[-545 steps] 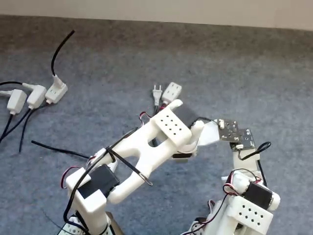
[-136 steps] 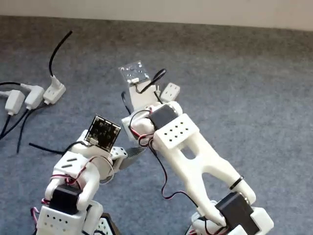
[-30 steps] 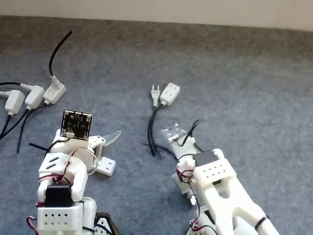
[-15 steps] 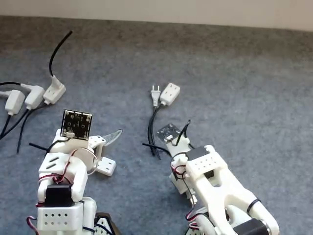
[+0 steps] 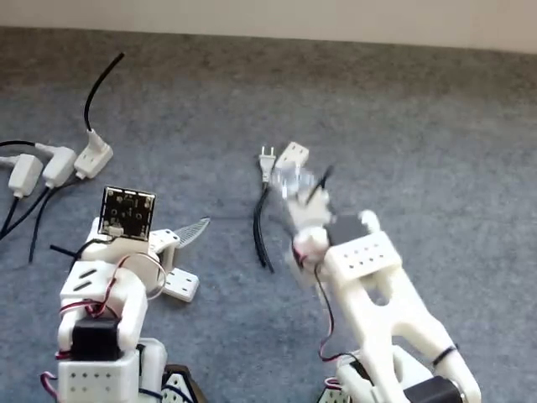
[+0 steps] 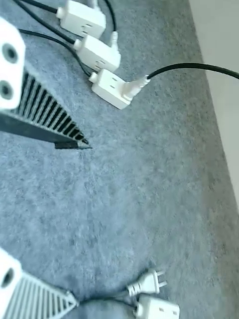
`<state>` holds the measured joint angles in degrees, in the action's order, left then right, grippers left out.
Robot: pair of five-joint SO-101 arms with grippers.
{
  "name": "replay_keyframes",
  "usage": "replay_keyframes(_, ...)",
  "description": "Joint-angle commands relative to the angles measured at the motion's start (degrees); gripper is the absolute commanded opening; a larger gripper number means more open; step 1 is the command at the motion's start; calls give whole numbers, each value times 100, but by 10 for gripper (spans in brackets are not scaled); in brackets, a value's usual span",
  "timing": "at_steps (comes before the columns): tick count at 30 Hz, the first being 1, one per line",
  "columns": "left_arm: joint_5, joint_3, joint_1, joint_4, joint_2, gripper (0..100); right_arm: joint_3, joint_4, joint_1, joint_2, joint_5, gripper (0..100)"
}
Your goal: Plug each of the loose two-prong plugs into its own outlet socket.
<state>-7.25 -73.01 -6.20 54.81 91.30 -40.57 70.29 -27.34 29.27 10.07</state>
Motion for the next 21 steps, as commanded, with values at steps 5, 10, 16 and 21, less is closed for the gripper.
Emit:
replay_keyframes(5, 35, 2316, 813, 1556, -892, 411, 3732, 198, -611, -1077, -932, 5)
replay_keyframes(10, 35, 2703, 919, 1723, -1921, 411, 4207, -593, -1297, -1464, -1248, 5)
replay_keyframes(16, 26, 2862, 1024, 1890, -1666, 412, 3574, -1640, -1007, -1305, -1336, 5)
replay_keyframes(21, 35, 2413, 1534, 1793, -1525, 412, 2369, -2527, -1059, -418, -1688, 5)
